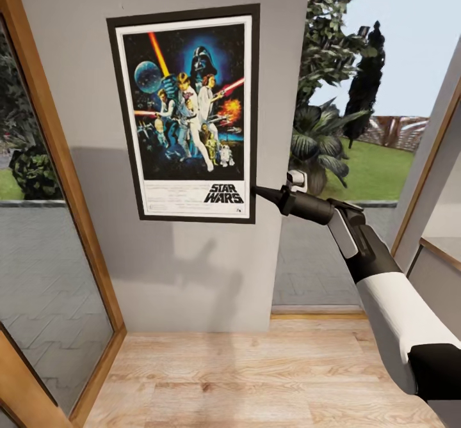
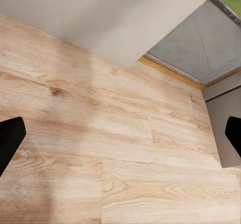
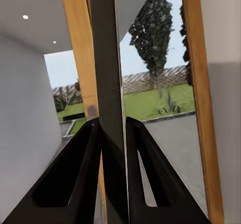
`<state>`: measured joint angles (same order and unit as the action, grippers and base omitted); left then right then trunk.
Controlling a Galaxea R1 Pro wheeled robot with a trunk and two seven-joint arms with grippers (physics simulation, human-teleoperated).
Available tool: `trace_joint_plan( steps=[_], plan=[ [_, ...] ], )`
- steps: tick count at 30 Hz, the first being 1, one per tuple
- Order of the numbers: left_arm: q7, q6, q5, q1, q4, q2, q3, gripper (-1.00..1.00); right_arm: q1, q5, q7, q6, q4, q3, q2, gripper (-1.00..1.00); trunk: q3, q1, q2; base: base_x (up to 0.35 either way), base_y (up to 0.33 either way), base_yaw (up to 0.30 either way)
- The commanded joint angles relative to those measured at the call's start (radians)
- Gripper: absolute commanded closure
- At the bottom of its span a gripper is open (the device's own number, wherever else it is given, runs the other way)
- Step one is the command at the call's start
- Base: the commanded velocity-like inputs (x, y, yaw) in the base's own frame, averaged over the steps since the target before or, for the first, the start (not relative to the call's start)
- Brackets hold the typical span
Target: Pick up the poster from the kitchen countertop and hang it on one of the wall nails in the kitchen.
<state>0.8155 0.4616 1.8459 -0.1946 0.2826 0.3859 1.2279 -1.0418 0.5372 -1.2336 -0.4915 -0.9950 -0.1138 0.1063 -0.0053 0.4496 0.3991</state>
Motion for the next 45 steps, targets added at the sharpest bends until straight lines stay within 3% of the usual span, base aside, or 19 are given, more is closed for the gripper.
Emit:
trace_joint_plan(
  steps=[1,14,45],
  plan=[
    [0.002,0.003,0.01,-0.001,0.001,0.001,0.008,-1.0,0.0,0.011,-0.001,-0.012,0.001,-0.003,0.001,1.0,-0.001,0.0,0.001,0.0,0.0,0.0],
    [0.002,0.003,0.01,-0.001,0.001,0.001,0.007,-1.0,0.0,0.012,-0.001,-0.013,0.0,-0.003,0.001,1.0,-0.001,0.0,0.001,0.034,0.0,0.0],
    [0.002,0.003,0.01,-0.001,0.001,0.001,0.007,-1.0,0.0,0.012,-0.001,-0.012,-0.001,-0.003,0.001,1.0,-0.001,0.0,0.001,0.327,0.0,0.0]
  ],
)
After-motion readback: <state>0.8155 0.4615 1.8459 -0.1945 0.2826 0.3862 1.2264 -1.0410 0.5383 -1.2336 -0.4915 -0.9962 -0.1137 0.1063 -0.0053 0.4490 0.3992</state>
